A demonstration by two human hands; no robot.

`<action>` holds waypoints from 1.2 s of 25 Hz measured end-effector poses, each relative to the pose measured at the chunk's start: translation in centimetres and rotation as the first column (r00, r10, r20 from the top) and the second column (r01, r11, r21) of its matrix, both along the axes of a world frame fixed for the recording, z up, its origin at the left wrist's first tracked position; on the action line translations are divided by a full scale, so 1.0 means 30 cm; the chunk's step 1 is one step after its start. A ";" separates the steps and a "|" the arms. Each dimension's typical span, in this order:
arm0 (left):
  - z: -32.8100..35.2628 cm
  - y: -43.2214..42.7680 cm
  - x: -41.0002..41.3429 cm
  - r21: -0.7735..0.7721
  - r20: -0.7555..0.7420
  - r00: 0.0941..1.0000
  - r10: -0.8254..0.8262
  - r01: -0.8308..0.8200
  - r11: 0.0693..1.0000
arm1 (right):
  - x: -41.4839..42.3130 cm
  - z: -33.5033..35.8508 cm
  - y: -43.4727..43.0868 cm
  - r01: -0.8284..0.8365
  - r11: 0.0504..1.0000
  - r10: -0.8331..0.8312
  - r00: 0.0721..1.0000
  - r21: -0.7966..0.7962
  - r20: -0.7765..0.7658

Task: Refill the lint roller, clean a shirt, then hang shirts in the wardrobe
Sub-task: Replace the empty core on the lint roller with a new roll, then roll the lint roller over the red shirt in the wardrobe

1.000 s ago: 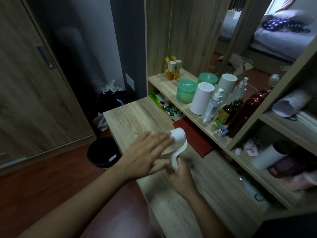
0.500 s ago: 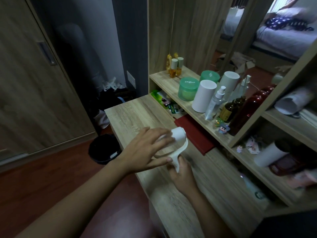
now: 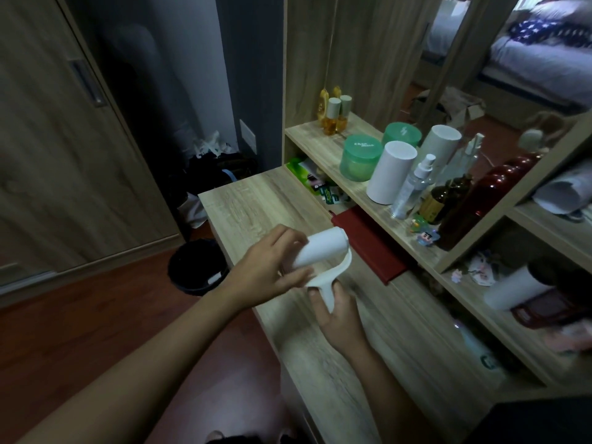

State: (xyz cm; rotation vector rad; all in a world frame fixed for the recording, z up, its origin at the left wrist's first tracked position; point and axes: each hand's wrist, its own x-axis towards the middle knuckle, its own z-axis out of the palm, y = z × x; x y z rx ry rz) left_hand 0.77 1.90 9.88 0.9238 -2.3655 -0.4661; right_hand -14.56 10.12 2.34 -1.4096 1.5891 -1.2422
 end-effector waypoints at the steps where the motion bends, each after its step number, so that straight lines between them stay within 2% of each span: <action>1: -0.002 -0.015 0.016 0.015 -0.019 0.999 0.045 -0.045 0.999 | 0.017 0.004 -0.017 -0.016 1.000 0.016 1.000 0.004 0.007; 6: -0.003 -0.136 0.209 0.244 -0.078 0.967 0.244 -0.219 0.945 | 0.191 0.016 -0.168 -0.093 0.995 0.093 0.996 0.029 0.004; 10: 0.000 -0.296 0.486 0.324 -0.208 0.837 0.506 -0.430 0.843 | 0.425 0.025 -0.364 -0.148 0.988 0.148 0.989 0.032 -0.009; 13: 0.020 -0.449 0.738 0.280 -0.204 0.812 0.547 -0.487 0.828 | 0.620 0.028 -0.545 -0.175 0.983 0.176 0.984 0.047 -0.019; 16: 0.028 -0.627 0.990 0.245 -0.118 0.797 0.592 -0.554 0.795 | 0.827 0.060 -0.730 -0.180 0.982 0.182 0.983 0.058 -0.029; 22: -0.013 -0.922 1.334 0.043 0.027 0.817 0.575 -0.576 0.816 | 1.114 0.090 -1.046 -0.127 0.990 0.130 0.990 0.057 -0.058; 25: -0.031 -1.113 1.437 -0.025 0.109 0.841 0.530 -0.531 0.847 | 1.202 0.113 -1.207 -0.128 0.991 0.129 0.990 0.022 -0.063; 30: -0.077 -1.486 1.541 -0.264 0.350 0.824 0.445 -0.369 0.891 | 1.284 0.124 -1.535 -0.152 0.988 0.152 0.987 0.003 -0.059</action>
